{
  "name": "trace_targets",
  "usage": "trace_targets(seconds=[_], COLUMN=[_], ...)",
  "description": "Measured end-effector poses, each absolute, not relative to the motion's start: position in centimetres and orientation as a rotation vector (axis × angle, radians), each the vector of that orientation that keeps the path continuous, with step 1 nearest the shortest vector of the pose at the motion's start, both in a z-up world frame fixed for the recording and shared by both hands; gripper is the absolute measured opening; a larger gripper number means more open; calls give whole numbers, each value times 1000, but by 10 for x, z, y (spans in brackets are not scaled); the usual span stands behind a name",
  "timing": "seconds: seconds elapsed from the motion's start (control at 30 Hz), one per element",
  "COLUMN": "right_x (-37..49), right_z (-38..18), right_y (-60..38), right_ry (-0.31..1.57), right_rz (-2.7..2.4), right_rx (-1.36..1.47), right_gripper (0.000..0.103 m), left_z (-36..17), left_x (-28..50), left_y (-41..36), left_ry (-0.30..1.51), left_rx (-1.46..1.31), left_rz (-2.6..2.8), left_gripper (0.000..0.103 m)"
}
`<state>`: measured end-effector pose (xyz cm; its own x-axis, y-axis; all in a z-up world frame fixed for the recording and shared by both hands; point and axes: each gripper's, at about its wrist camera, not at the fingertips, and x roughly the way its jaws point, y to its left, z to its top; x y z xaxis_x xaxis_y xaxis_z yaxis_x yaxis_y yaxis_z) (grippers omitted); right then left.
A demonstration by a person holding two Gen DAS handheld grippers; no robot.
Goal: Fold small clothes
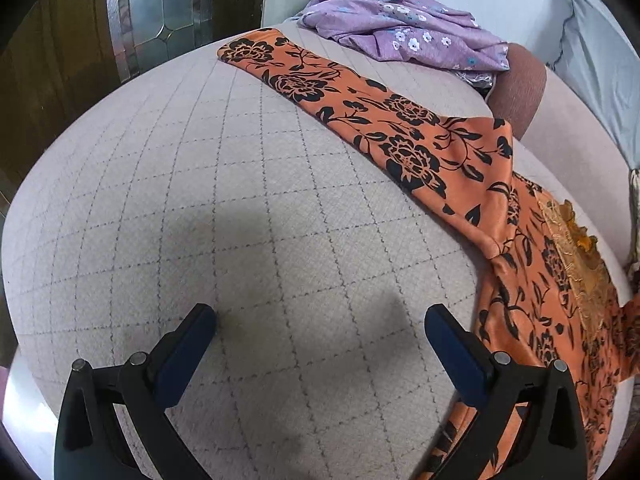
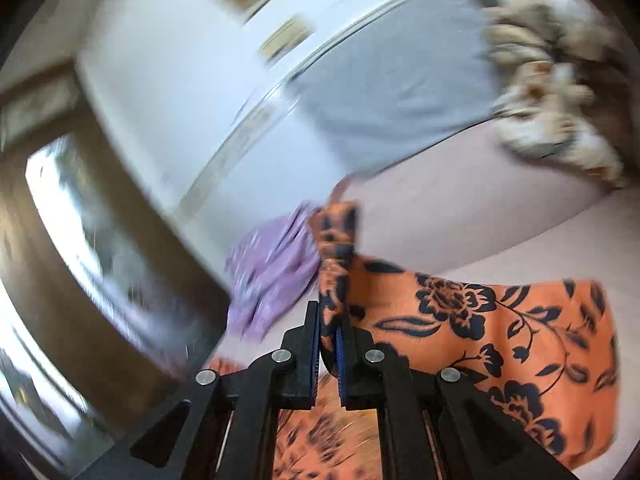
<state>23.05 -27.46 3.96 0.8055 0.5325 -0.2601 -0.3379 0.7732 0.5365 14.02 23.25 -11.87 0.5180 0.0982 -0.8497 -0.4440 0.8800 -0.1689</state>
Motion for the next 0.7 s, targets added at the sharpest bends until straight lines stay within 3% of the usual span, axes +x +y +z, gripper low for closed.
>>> trace_targets(seconds=[0.03,0.07,0.1,0.13,0.23,0.3,0.5,0.6,0.67,0.7], right_x=[232,236,250,262,282,272,243,256,266,270], right_z=[25,10,-19,-41,-129,-132,-75,-92,-125,-151], right_y=[-245,-226,-190,-165,-118,-122,-161,-180,-183,-182], right_ry=[437,473,580,672,1006,990,794,793,899,1004], right_rz=[504,516,554,578,574,560,475,374,327,265], right_rx=[509,533,525,483,457,474,492,520,496,468], right_gripper=[8,24,73,88,86,86,87,92,92,77], left_z=[-118,-118,-118,-118,-117,-117,-117,-117,-117,-117], left_x=[139,139,139,138,135,133,134,133,132,132], left_y=[233,234,235,237,242,246,245,248,249,250], left_ry=[977,976,975,974,968,963,965,959,958,957], left_rx=[-399,-407,-418,-426,-463,-495,-503,-530,-543,-553], left_rz=[332,328,321,315,292,286,293,285,282,274], left_gripper=[103,103,103,103,103,103,103,103,103,103])
